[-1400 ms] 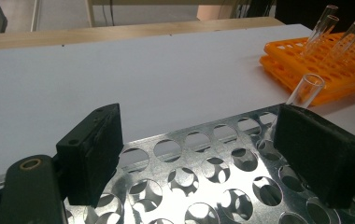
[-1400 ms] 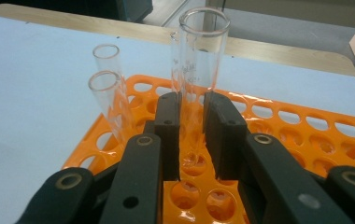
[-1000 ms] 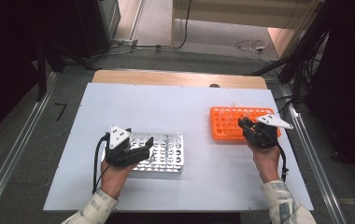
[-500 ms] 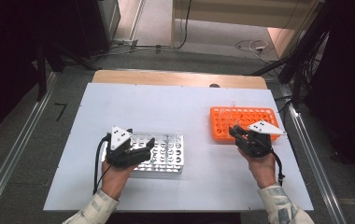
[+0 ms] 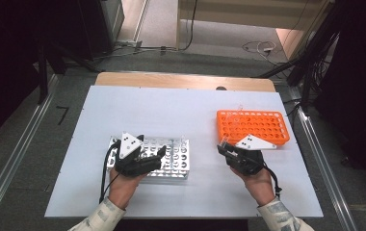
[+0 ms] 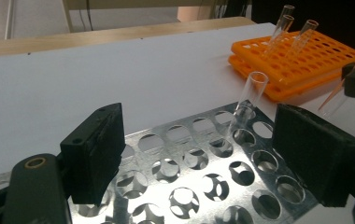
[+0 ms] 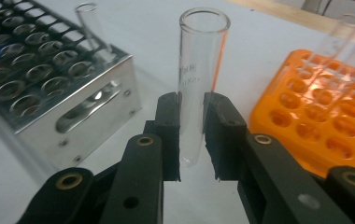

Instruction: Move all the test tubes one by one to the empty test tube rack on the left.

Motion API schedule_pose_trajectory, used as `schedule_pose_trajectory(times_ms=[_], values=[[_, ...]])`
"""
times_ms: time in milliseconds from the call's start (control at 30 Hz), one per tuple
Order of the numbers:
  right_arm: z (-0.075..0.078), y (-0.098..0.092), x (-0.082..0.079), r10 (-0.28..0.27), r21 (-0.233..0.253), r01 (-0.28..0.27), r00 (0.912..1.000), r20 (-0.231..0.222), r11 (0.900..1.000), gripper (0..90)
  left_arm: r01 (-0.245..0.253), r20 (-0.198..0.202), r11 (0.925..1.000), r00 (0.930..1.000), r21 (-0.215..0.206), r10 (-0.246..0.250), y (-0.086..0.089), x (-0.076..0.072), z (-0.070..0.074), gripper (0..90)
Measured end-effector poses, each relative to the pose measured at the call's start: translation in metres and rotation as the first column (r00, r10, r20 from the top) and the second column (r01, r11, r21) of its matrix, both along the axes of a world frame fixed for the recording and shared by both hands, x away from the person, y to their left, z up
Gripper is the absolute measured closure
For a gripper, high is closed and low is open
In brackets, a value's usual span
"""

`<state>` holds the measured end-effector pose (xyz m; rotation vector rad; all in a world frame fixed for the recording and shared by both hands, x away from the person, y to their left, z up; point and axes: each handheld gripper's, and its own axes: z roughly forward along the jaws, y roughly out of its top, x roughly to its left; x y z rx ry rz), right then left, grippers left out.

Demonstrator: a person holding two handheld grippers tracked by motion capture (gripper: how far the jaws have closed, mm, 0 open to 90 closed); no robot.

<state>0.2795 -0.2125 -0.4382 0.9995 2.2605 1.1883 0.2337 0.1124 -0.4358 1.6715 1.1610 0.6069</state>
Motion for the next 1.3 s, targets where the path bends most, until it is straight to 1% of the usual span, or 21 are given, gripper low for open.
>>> schedule_pose_trajectory(times_ms=[167,367,467,567,633,767,867,1000,1067,1133,1300], values=[[-0.004,0.011,-0.008,0.054,-0.022,-0.055,0.9984,-0.013,0.998,73.5,0.030,0.003,0.9995,0.9995,0.000,-0.030,-0.008,-0.003,0.000,18.5],[-0.015,0.020,-0.010,0.098,-0.061,-0.099,0.9947,-0.033,0.993,73.5,0.072,0.005,0.9974,0.9974,-0.002,-0.072,-0.019,-0.007,0.000,20.4],[-0.016,0.023,-0.012,0.107,-0.059,-0.109,0.9936,-0.036,0.992,73.5,0.102,0.009,0.9947,0.9947,0.002,-0.102,-0.024,-0.009,0.000,23.0],[-0.016,0.025,-0.013,0.116,-0.062,-0.118,0.9926,-0.034,0.991,73.5,0.122,0.009,0.9925,0.9925,-0.005,-0.122,-0.031,-0.010,0.000,25.4],[-0.016,0.026,-0.013,0.124,-0.066,-0.126,0.9918,-0.031,0.990,73.5,0.138,0.012,0.9904,0.9904,-0.006,-0.138,-0.036,-0.009,0.000,27.5],[-0.018,0.027,-0.012,0.130,-0.069,-0.132,0.9907,-0.041,0.989,73.5,0.170,0.012,0.9854,0.9853,0.002,-0.170,-0.047,-0.009,0.000,32.0],[-0.018,0.028,-0.013,0.133,-0.064,-0.136,0.9902,-0.042,0.989,73.5,0.198,0.010,0.9801,0.9800,0.007,-0.199,-0.054,-0.008,-0.001,35.6],[-0.019,0.030,-0.014,0.139,-0.068,-0.142,0.9894,-0.043,0.988,73.5,0.220,0.004,0.9754,0.9754,0.001,-0.220,-0.064,-0.005,-0.001,40.5],[-0.019,0.031,-0.014,0.141,-0.070,-0.144,0.9890,-0.044,0.987,73.5,0.233,0.003,0.9724,0.9724,0.003,-0.233,-0.070,-0.004,-0.001,40.9],[-0.020,0.032,-0.014,0.146,-0.070,-0.149,0.9883,-0.043,0.986,73.5,0.249,0.004,0.9685,0.9685,0.011,-0.249,-0.076,-0.002,-0.001,43.2],[-0.020,0.033,-0.014,0.149,-0.070,-0.152,0.9878,-0.045,0.986,73.5,0.274,0.006,0.9617,0.9617,0.006,-0.274,-0.090,0.004,0.001,46.7]])
